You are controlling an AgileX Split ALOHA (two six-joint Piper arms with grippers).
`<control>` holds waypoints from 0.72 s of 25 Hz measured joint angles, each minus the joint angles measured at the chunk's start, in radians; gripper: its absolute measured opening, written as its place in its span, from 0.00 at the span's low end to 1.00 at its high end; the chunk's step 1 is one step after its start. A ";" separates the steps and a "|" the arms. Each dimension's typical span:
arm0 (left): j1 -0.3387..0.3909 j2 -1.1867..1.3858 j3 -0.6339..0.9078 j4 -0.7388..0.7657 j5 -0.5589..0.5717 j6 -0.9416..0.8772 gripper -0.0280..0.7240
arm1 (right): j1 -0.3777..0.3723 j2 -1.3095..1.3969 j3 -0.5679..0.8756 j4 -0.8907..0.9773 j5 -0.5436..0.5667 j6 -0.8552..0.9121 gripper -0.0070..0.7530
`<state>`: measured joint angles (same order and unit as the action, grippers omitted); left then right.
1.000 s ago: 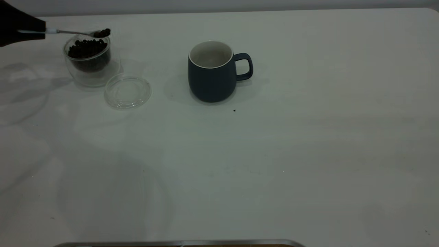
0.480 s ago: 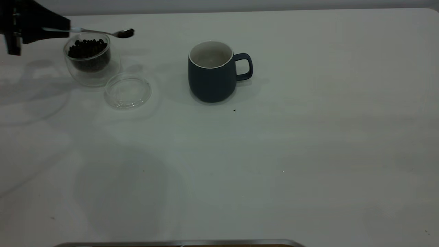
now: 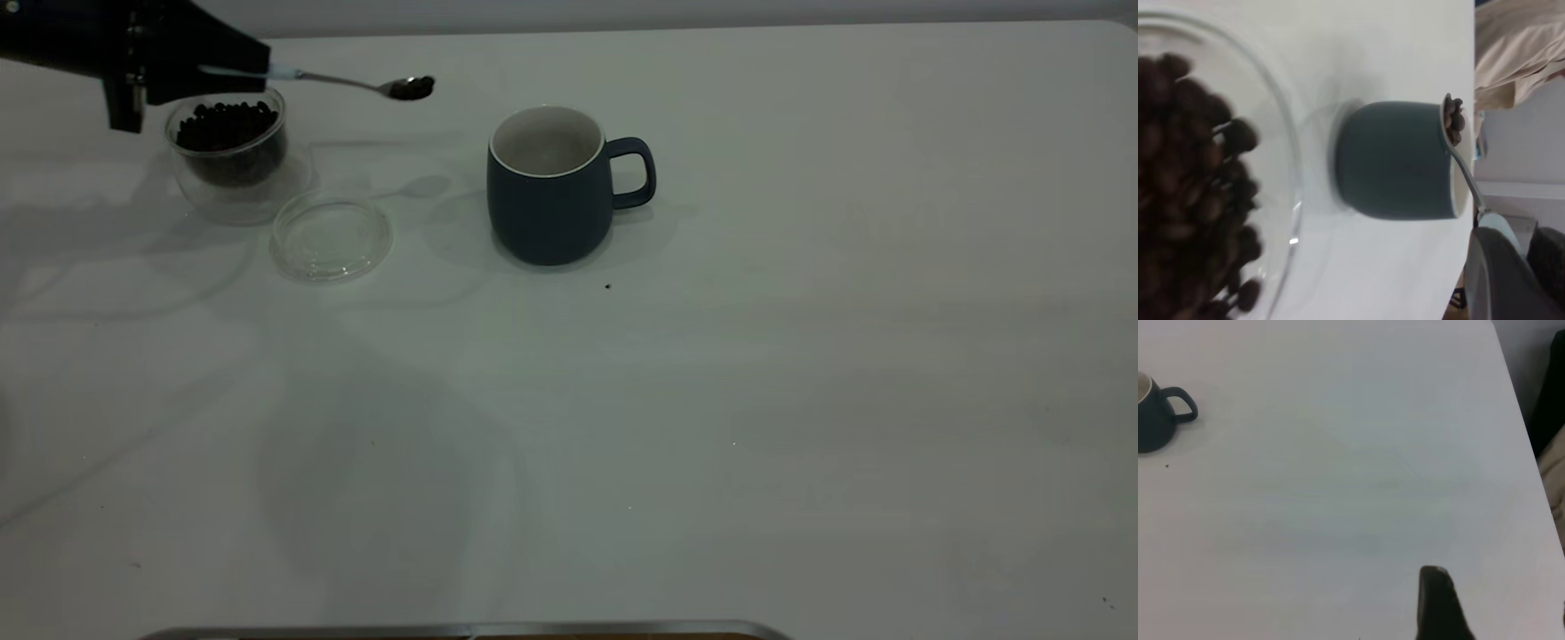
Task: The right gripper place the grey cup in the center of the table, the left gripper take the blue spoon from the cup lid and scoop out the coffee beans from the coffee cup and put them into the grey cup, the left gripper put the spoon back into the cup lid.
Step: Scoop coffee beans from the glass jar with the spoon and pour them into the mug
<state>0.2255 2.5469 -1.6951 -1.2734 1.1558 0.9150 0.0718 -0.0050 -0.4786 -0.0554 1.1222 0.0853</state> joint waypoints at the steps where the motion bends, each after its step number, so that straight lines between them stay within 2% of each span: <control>1: -0.006 0.000 0.000 -0.008 0.000 0.000 0.21 | 0.000 0.000 0.000 0.000 0.000 0.000 0.63; 18: -0.126 0.000 0.000 -0.013 0.000 0.004 0.21 | 0.000 0.000 0.000 0.000 0.000 0.000 0.63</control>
<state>0.0999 2.5469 -1.6951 -1.2865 1.1558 0.9195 0.0718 -0.0050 -0.4786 -0.0554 1.1222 0.0853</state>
